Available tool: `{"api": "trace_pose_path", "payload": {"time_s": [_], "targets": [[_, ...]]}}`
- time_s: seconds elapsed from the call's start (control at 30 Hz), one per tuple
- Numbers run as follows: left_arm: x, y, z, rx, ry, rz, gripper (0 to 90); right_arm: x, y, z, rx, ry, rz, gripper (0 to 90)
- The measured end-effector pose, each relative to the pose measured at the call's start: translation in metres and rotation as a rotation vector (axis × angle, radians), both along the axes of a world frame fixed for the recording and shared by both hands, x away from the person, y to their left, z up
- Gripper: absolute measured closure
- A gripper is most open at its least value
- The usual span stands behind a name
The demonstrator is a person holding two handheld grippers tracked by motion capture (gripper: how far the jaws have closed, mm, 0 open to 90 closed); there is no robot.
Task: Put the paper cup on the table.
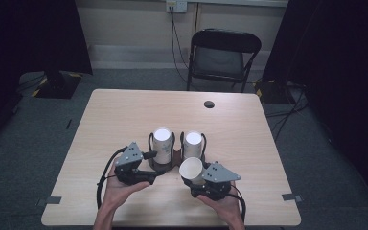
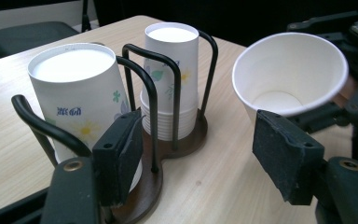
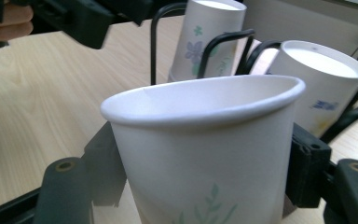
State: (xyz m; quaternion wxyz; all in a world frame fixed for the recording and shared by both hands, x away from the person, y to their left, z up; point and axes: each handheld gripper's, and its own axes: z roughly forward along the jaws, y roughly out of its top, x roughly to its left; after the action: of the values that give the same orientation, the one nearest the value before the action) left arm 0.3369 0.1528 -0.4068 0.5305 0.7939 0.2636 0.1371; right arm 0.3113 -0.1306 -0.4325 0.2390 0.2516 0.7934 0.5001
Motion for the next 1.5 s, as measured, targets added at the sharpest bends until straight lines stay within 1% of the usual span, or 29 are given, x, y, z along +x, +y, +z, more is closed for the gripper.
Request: {"api": "trace_pose_path", "payload": {"time_s": [0.03,0.1,0.17,0.23,0.27,0.3,0.37,0.47,0.53,0.57,0.67,0.77,0.83,0.87,0.9,0.97,1.03,1.1,1.17,1.2,1.23,1.27,1.3,1.33,1.37,1.4,1.43,1.47,1.5], "targets": [[-0.001,0.002,-0.001,0.011,-0.008,0.013,33.2,0.000,-0.003,0.000,0.007,0.003,-0.011,28.7],[0.000,0.007,-0.003,0.005,-0.010,0.016,32.0,0.000,-0.006,-0.001,0.019,0.008,-0.023,28.7],[-0.001,0.012,-0.004,0.003,-0.019,0.033,31.3,0.001,-0.011,-0.002,0.026,0.013,-0.046,28.9],[-0.001,0.017,-0.006,-0.002,-0.005,0.050,30.6,0.002,-0.015,-0.003,0.042,0.016,-0.068,28.9],[-0.001,0.020,-0.008,0.005,0.000,0.059,30.0,0.002,-0.017,-0.003,0.049,0.021,-0.080,28.9],[-0.002,0.023,-0.010,0.003,-0.001,0.075,29.1,0.002,-0.019,-0.003,0.052,0.021,-0.088,29.0],[-0.002,0.028,-0.015,-0.010,0.009,0.095,28.6,0.000,-0.024,-0.003,0.065,0.022,-0.102,29.1],[-0.002,0.035,-0.024,-0.011,0.005,0.123,24.1,0.001,-0.029,-0.004,0.072,0.023,-0.119,29.1],[-0.003,0.038,-0.028,-0.022,0.003,0.159,19.9,0.003,-0.032,-0.007,0.075,0.029,-0.131,29.2],[-0.003,0.040,-0.030,-0.025,0.000,0.167,17.4,0.004,-0.033,-0.008,0.072,0.033,-0.139,29.2],[-0.003,0.045,-0.037,-0.010,-0.007,0.218,15.7,0.007,-0.037,-0.009,0.081,0.037,-0.155,29.3],[-0.001,0.050,-0.044,-0.035,0.021,0.232,15.6,0.010,-0.040,-0.009,0.095,0.033,-0.168,29.3],[0.002,0.053,-0.051,-0.039,0.036,0.244,15.5,0.012,-0.043,-0.009,0.102,0.034,-0.177,29.4],[0.003,0.054,-0.056,-0.030,0.040,0.283,15.5,0.014,-0.045,-0.009,0.106,0.037,-0.189,29.5],[0.003,0.054,-0.058,-0.029,0.029,0.292,15.7,0.018,-0.048,-0.008,0.096,0.053,-0.228,29.7],[0.001,0.054,-0.063,-0.014,0.001,0.323,15.6,0.021,-0.052,-0.008,0.110,0.065,-0.241,29.8],[0.000,0.054,-0.066,0.000,-0.009,0.340,15.6,0.024,-0.057,-0.007,0.122,0.071,-0.262,29.8],[-0.003,0.055,-0.071,-0.015,-0.018,0.356,15.6,0.028,-0.063,-0.007,0.145,0.077,-0.276,29.8],[-0.005,0.056,-0.074,-0.014,-0.024,0.381,15.5,0.033,-0.067,-0.006,0.164,0.086,-0.287,29.8],[-0.006,0.057,-0.077,-0.012,-0.043,0.412,15.6,0.036,-0.069,-0.007,0.170,0.084,-0.298,29.8],[-0.007,0.057,-0.078,-0.021,-0.043,0.427,15.6,0.039,-0.071,-0.006,0.169,0.085,-0.306,29.8],[-0.008,0.058,-0.080,-0.019,-0.046,0.438,15.7,0.042,-0.072,-0.006,0.170,0.083,-0.309,29.8],[-0.009,0.059,-0.082,-0.017,-0.058,0.451,15.8,0.045,-0.073,-0.006,0.173,0.084,-0.314,29.7],[-0.009,0.059,-0.084,-0.018,-0.057,0.467,15.9,0.049,-0.075,-0.005,0.185,0.098,-0.316,29.7],[-0.009,0.060,-0.085,-0.012,-0.059,0.483,15.9,0.052,-0.075,-0.004,0.181,0.095,-0.322,29.7],[-0.010,0.061,-0.087,-0.021,-0.058,0.500,16.2,0.054,-0.076,-0.004,0.177,0.094,-0.333,29.7],[-0.010,0.062,-0.089,-0.029,-0.058,0.513,16.3,0.058,-0.077,-0.003,0.197,0.096,-0.338,29.7],[-0.011,0.063,-0.088,-0.026,-0.067,0.520,16.3,0.062,-0.078,-0.002,0.207,0.101,-0.338,29.7],[-0.012,0.063,-0.089,-0.029,-0.077,0.520,16.2,0.064,-0.078,-0.001,0.206,0.095,-0.347,29.7]]}}
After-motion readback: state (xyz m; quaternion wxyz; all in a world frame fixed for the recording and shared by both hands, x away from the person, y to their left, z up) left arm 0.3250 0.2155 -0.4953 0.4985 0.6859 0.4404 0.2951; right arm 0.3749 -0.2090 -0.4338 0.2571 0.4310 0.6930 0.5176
